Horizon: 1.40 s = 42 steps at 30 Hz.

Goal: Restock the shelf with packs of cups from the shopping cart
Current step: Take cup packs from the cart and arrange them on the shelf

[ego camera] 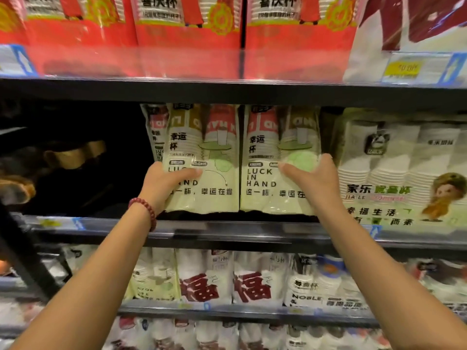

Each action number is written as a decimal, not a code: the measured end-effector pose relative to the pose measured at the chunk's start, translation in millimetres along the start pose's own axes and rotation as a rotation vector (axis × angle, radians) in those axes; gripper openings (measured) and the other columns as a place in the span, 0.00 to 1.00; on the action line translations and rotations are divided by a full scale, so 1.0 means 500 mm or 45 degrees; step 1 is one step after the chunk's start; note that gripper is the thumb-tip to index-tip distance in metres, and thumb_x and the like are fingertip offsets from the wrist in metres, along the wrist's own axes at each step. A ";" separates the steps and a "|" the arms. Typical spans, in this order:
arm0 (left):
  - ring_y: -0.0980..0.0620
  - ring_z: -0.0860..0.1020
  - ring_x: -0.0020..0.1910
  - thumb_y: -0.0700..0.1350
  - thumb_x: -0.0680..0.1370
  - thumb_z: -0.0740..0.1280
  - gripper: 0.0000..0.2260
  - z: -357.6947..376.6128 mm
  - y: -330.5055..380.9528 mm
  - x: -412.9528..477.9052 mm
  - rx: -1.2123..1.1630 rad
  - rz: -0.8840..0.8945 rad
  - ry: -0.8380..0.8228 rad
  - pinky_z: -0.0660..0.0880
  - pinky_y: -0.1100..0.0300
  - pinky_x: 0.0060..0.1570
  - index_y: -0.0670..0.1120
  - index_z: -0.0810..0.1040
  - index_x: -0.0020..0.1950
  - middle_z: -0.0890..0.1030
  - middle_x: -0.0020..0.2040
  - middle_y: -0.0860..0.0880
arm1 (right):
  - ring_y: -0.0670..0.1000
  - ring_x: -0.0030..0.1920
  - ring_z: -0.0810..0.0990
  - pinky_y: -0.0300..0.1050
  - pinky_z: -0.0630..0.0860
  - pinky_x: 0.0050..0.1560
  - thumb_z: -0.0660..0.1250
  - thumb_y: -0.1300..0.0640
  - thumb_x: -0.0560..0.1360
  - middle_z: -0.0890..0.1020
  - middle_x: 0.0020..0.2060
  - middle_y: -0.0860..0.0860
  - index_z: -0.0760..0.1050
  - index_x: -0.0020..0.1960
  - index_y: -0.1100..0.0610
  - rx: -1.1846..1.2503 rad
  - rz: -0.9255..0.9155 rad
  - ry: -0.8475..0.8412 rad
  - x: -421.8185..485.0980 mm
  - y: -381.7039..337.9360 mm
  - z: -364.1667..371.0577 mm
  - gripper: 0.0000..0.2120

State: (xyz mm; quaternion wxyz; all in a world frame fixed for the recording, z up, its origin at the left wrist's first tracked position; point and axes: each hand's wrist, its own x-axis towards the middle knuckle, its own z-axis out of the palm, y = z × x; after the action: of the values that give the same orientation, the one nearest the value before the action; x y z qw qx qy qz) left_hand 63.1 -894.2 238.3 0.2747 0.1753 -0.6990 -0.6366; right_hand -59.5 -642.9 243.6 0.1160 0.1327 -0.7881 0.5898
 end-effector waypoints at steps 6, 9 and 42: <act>0.45 0.84 0.46 0.62 0.50 0.82 0.42 0.003 -0.084 0.061 0.266 -0.044 0.117 0.82 0.48 0.41 0.40 0.77 0.56 0.84 0.48 0.44 | 0.51 0.47 0.72 0.43 0.66 0.43 0.76 0.45 0.65 0.72 0.47 0.51 0.63 0.51 0.57 -0.085 0.045 0.072 0.012 0.031 0.036 0.28; 0.45 0.84 0.46 0.64 0.48 0.81 0.46 0.004 -0.125 0.085 0.286 -0.076 0.114 0.82 0.47 0.42 0.40 0.75 0.57 0.83 0.50 0.42 | 0.52 0.47 0.74 0.43 0.69 0.43 0.78 0.46 0.64 0.74 0.46 0.51 0.65 0.49 0.58 -0.030 0.034 0.099 0.021 0.046 0.051 0.27; 0.42 0.69 0.69 0.42 0.67 0.78 0.34 0.081 -0.113 0.180 0.643 -0.070 0.005 0.66 0.54 0.65 0.37 0.66 0.67 0.70 0.70 0.40 | 0.59 0.66 0.71 0.47 0.68 0.61 0.74 0.49 0.70 0.71 0.67 0.59 0.62 0.71 0.62 -0.479 0.136 0.057 0.133 0.094 0.103 0.37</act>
State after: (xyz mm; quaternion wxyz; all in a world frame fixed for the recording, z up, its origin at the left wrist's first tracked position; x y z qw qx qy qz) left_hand -38.4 -922.8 195.7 0.2062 0.2584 -0.8304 -0.4486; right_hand -139.5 -684.7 209.4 0.1249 0.0536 -0.8875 0.4403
